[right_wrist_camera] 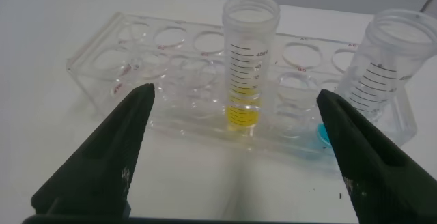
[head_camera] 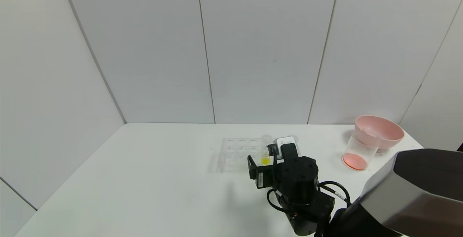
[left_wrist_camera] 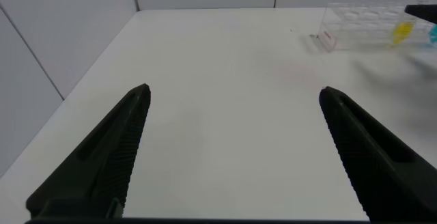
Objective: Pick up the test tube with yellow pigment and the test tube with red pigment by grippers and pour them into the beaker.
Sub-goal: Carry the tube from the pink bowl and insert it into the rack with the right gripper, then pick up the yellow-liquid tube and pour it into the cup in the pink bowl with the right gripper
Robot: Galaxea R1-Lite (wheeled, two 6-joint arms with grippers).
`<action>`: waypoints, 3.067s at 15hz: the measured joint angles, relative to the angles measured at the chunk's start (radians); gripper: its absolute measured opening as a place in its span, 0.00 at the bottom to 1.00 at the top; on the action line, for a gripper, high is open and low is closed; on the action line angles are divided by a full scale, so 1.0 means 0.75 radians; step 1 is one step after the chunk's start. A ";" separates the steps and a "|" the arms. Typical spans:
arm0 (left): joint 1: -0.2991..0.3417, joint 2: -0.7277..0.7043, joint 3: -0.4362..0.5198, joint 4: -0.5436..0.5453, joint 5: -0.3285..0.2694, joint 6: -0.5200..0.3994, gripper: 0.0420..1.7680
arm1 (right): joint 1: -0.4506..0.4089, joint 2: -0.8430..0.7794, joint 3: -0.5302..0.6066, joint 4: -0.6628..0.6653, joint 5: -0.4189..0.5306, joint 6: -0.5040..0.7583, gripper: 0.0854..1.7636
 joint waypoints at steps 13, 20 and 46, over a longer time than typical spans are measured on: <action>0.000 0.000 0.000 0.000 0.000 0.000 1.00 | -0.072 0.142 -0.275 0.140 0.005 0.007 0.76; 0.000 0.000 0.000 0.000 0.000 0.000 1.00 | -0.079 0.155 -0.282 0.135 0.005 0.005 0.26; 0.000 0.000 0.000 0.000 0.000 0.000 1.00 | -0.199 -0.375 -0.167 0.134 0.095 -0.343 0.26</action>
